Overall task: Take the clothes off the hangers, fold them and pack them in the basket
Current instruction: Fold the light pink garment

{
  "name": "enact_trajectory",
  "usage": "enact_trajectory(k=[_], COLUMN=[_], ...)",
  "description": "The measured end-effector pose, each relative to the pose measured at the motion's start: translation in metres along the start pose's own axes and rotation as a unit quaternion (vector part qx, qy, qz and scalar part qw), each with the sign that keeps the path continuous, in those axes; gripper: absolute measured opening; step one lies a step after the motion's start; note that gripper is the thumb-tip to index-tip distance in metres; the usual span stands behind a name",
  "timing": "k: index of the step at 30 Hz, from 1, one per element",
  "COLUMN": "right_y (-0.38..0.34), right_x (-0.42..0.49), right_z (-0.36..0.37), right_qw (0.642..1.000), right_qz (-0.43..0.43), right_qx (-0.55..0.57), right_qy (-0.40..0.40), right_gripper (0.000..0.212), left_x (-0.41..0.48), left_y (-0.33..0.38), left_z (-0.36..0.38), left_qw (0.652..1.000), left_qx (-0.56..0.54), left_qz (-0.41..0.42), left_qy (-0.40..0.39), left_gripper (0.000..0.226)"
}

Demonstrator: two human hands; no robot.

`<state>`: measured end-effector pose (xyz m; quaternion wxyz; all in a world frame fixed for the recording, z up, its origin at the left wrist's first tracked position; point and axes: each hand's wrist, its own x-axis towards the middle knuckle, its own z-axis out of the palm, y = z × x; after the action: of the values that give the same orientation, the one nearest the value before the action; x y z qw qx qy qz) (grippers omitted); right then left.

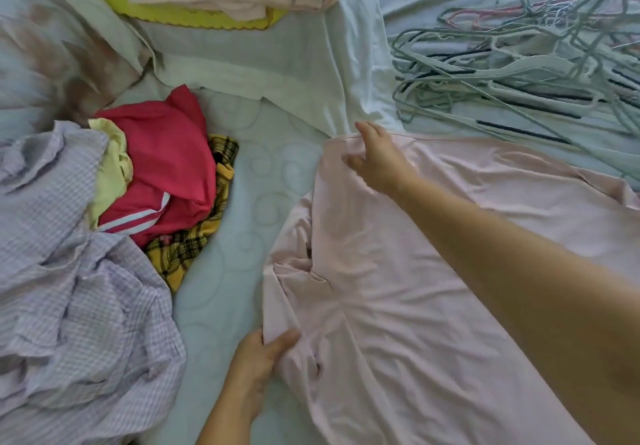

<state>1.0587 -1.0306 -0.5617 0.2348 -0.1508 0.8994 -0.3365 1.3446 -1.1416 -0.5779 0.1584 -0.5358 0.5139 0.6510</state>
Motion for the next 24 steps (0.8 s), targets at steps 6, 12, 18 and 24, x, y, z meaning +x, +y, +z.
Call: enact_trajectory(k=[6, 12, 18, 24], right_y=[-0.01, 0.02, 0.117, 0.188], right_x=[0.023, -0.019, -0.086, -0.148], right_z=[-0.006, -0.086, -0.17, -0.146], right_qw=[0.996, 0.951, 0.884, 0.952], right_qz=[0.075, 0.066, 0.15, 0.222], right_qx=[0.043, 0.301, 0.401, 0.005], right_qy=[0.036, 0.033, 0.187, 0.211], right_gripper=[0.013, 0.025, 0.018, 0.035], left_x=[-0.013, -0.061, -0.118, -0.111], left_y=[0.007, 0.024, 0.003, -0.066], left_z=[-0.001, 0.038, 0.131, 0.177], left_qw=[0.96, 0.948, 0.883, 0.847], left_qx=[-0.255, -0.19, 0.168, 0.272], left_qz=[0.019, 0.074, 0.136, 0.101], left_qy=[-0.117, -0.243, -0.416, -0.445], left_gripper=[0.087, 0.07, 0.02, 0.046])
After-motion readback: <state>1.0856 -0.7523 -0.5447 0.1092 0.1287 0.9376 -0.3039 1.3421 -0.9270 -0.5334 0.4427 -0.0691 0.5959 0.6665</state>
